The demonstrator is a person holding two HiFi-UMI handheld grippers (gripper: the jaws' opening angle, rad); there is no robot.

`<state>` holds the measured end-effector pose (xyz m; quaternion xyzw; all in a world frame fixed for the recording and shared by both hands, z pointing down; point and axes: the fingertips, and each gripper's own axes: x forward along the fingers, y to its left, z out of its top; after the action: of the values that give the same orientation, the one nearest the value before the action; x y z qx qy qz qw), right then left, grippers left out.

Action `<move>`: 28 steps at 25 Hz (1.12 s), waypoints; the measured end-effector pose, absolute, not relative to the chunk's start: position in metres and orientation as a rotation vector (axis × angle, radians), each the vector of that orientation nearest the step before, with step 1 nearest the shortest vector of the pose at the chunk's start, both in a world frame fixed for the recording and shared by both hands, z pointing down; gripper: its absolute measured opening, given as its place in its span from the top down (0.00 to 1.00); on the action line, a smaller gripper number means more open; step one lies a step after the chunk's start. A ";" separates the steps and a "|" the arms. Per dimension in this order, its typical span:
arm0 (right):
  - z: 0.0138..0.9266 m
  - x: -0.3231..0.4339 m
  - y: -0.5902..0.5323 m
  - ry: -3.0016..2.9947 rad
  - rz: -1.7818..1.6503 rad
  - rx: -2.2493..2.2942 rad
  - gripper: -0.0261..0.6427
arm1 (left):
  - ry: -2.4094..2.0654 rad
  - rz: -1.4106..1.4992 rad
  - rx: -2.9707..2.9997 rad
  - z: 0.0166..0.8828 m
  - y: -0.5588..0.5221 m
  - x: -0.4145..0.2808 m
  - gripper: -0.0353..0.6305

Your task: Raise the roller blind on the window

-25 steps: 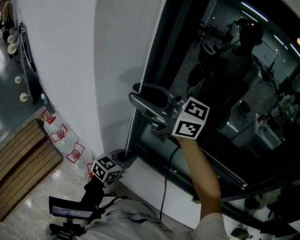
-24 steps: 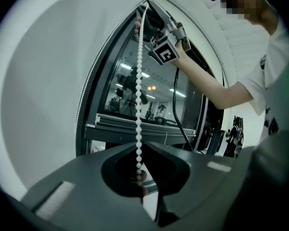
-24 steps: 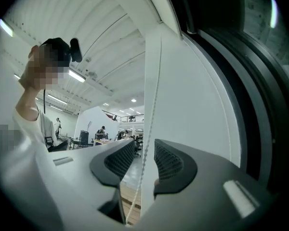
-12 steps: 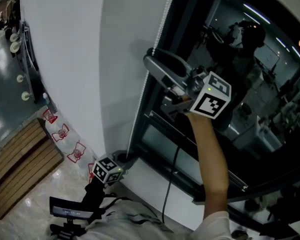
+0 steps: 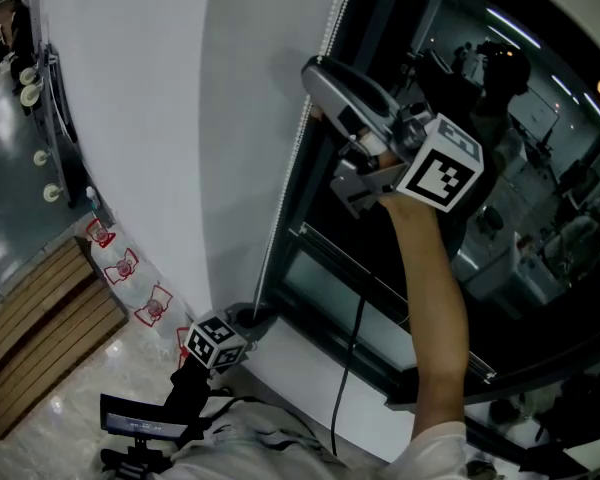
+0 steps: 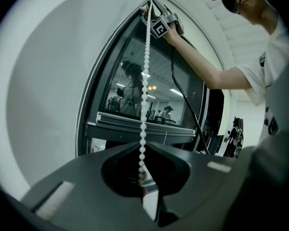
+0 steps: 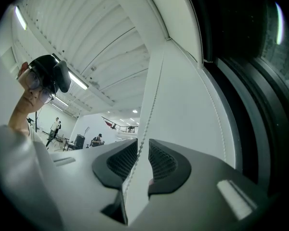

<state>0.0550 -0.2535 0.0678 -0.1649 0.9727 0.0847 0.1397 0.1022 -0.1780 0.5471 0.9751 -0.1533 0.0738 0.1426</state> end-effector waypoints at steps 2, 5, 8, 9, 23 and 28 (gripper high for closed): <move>0.064 0.055 -0.254 2.804 0.264 -0.489 0.88 | -0.447 0.215 2.811 0.548 -0.179 0.101 0.95; 0.062 0.055 -0.255 2.797 0.291 -0.522 0.94 | -0.452 0.216 2.808 0.548 -0.179 0.099 0.95; 0.064 0.053 -0.253 2.814 0.242 -0.503 0.95 | -0.454 0.218 2.805 0.549 -0.178 0.098 0.95; 0.064 0.053 -0.252 2.818 0.216 -0.488 0.95 | -0.456 0.218 2.803 0.549 -0.178 0.098 0.95; 0.130 0.045 -0.236 2.908 0.130 -0.491 0.95 | -0.449 0.215 2.805 0.546 -0.178 0.099 0.95; 0.164 0.051 -0.231 2.930 0.087 -0.532 0.95 | -0.457 0.223 2.803 0.545 -0.181 0.094 0.95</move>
<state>0.0510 -0.2309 0.1636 -0.1781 0.9802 0.0290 0.0813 0.0941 -0.1812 0.5453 0.9734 -0.1587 0.0775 0.1460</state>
